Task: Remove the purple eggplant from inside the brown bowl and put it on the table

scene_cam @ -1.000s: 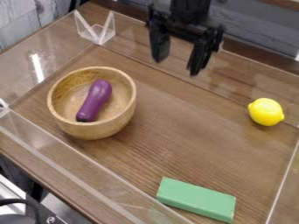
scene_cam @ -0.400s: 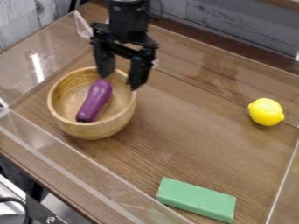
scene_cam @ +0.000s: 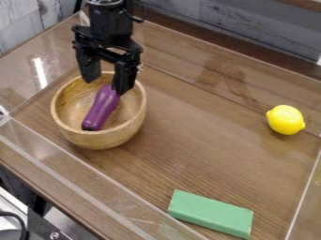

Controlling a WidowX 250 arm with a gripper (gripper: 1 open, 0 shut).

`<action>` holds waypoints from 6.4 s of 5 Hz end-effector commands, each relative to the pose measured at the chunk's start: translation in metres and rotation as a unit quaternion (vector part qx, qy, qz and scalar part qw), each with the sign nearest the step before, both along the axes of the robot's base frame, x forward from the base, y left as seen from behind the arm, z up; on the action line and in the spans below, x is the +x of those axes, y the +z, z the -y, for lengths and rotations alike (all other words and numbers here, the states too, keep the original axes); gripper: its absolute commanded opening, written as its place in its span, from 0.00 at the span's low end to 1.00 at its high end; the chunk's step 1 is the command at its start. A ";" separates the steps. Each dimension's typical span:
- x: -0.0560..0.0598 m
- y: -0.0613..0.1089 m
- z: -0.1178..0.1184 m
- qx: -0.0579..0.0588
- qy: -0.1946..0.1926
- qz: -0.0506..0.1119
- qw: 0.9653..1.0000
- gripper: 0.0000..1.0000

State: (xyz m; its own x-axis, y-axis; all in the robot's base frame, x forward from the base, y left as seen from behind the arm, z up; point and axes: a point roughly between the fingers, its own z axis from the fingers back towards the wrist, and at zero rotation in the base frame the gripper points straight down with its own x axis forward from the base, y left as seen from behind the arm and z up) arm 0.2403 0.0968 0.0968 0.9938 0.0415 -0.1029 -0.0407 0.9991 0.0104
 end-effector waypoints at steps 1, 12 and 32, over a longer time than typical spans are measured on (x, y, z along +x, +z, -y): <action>0.002 0.002 -0.008 0.013 0.000 0.017 1.000 1.00; 0.001 -0.060 -0.027 0.007 0.023 0.018 1.000 0.00; 0.049 -0.052 0.143 -0.061 0.017 0.047 0.997 0.00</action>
